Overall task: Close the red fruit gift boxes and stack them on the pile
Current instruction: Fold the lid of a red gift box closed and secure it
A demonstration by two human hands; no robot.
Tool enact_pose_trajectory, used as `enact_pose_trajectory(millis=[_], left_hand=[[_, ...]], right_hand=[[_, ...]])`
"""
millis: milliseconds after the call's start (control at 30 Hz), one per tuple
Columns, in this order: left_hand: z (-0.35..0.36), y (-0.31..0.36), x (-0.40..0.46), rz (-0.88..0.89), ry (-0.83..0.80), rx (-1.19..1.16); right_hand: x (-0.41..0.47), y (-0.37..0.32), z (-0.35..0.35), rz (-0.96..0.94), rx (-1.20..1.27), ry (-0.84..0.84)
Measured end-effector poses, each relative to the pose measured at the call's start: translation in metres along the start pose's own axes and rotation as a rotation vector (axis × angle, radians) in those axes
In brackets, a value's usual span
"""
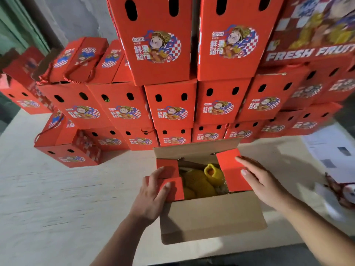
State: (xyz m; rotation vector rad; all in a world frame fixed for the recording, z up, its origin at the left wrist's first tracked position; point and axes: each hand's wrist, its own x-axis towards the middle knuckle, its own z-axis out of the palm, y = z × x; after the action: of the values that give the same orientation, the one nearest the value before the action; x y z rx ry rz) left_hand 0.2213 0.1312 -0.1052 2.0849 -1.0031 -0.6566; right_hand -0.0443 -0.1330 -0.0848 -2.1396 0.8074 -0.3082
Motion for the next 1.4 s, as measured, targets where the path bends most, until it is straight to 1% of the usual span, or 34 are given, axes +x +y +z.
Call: enact_pose_trajectory(millis=[100, 167, 200, 267, 333, 367, 433, 467, 500, 533, 567, 600, 667, 733, 800, 833, 867, 933, 967, 1000, 1033, 1067, 1100, 1167, 1200, 1267, 1300, 1333, 1367, 1400], left_hand=[[-0.004, -0.004, -0.006, -0.029, 0.052, 0.069], [-0.005, -0.004, -0.007, -0.035, 0.053, 0.080], [-0.005, -0.003, -0.005, -0.036, 0.048, 0.071], [-0.006, -0.004, -0.002, -0.042, 0.028, 0.008], [-0.008, -0.003, 0.001, -0.053, -0.008, -0.070], [-0.009, -0.003, 0.003, -0.064, -0.033, -0.117], [-0.011, -0.004, 0.005, -0.077, -0.067, -0.204], [-0.012, -0.002, 0.006, -0.083, -0.084, -0.256], [-0.012, 0.000, 0.005, -0.098, -0.093, -0.327], [-0.011, 0.002, 0.003, -0.110, -0.099, -0.387], [-0.010, 0.005, 0.000, -0.118, -0.093, -0.425], [-0.009, 0.009, -0.003, -0.122, -0.085, -0.445], [-0.006, 0.018, -0.007, -0.170, -0.066, -0.536], [-0.004, 0.028, -0.008, -0.232, -0.057, -0.671], [0.000, 0.037, -0.007, -0.233, -0.049, -0.771], [0.004, 0.043, -0.006, -0.235, -0.005, -0.759], [0.008, 0.049, -0.004, -0.257, 0.076, -0.649], [0.017, 0.059, 0.000, -0.323, 0.269, -0.201], [0.023, 0.061, 0.000, -0.287, 0.345, 0.013], [0.028, 0.061, 0.000, -0.152, 0.394, 0.192], [0.032, 0.060, -0.001, 0.012, 0.391, 0.329], [0.035, 0.058, -0.002, 0.121, 0.344, 0.451], [0.038, 0.055, -0.004, 0.166, 0.288, 0.536], [0.040, 0.049, -0.006, 0.150, 0.229, 0.597], [0.039, 0.048, -0.005, 0.143, 0.223, 0.598], [0.037, 0.049, -0.001, 0.137, 0.217, 0.585], [0.036, 0.049, 0.000, 0.146, 0.229, 0.561], [0.036, 0.048, 0.001, 0.168, 0.253, 0.539], [0.036, 0.047, 0.000, 0.189, 0.284, 0.521], [0.037, 0.046, -0.001, 0.199, 0.313, 0.510]], right_hand=[[-0.021, 0.020, 0.001, -0.014, 0.070, 0.005], [-0.039, 0.039, -0.001, -0.005, -0.023, -0.055], [-0.045, 0.048, -0.002, -0.006, -0.112, -0.095], [-0.047, 0.059, -0.004, 0.021, -0.242, -0.142], [-0.033, 0.040, -0.001, 0.035, -0.176, -0.170], [-0.022, 0.026, -0.001, -0.020, -0.107, -0.168], [-0.003, 0.006, 0.000, -0.122, -0.047, -0.202], [0.002, 0.000, -0.001, -0.205, -0.107, -0.212], [0.006, -0.002, 0.001, -0.238, -0.122, -0.186], [0.009, -0.003, 0.004, -0.247, -0.086, -0.160], [0.008, -0.004, 0.005, -0.202, 0.014, -0.149], [0.008, -0.006, 0.008, -0.140, 0.162, -0.101], [0.005, -0.005, 0.020, -0.036, 0.392, 0.041], [0.004, -0.009, 0.031, 0.053, 0.455, 0.128], [0.002, -0.013, 0.038, 0.056, 0.496, 0.200], [0.002, -0.016, 0.040, 0.054, 0.511, 0.239], [0.002, -0.017, 0.042, 0.049, 0.470, 0.286], [0.004, -0.019, 0.042, -0.043, 0.213, 0.342], [0.007, -0.019, 0.040, -0.095, 0.065, 0.323], [0.009, -0.018, 0.037, -0.111, -0.064, 0.274], [0.013, -0.018, 0.034, -0.088, -0.150, 0.222], [0.016, -0.018, 0.030, -0.062, -0.199, 0.175], [0.020, -0.019, 0.024, -0.060, -0.225, 0.136], [0.030, -0.026, 0.012, -0.139, -0.223, 0.115], [0.036, -0.032, 0.003, -0.181, -0.168, 0.130], [0.048, -0.044, -0.012, -0.246, -0.065, 0.235], [0.054, -0.047, -0.018, -0.279, -0.126, 0.287], [0.057, -0.050, -0.022, -0.294, -0.240, 0.273], [0.061, -0.052, -0.024, -0.276, -0.330, 0.166], [0.062, -0.052, -0.023, -0.217, -0.367, 0.011]])
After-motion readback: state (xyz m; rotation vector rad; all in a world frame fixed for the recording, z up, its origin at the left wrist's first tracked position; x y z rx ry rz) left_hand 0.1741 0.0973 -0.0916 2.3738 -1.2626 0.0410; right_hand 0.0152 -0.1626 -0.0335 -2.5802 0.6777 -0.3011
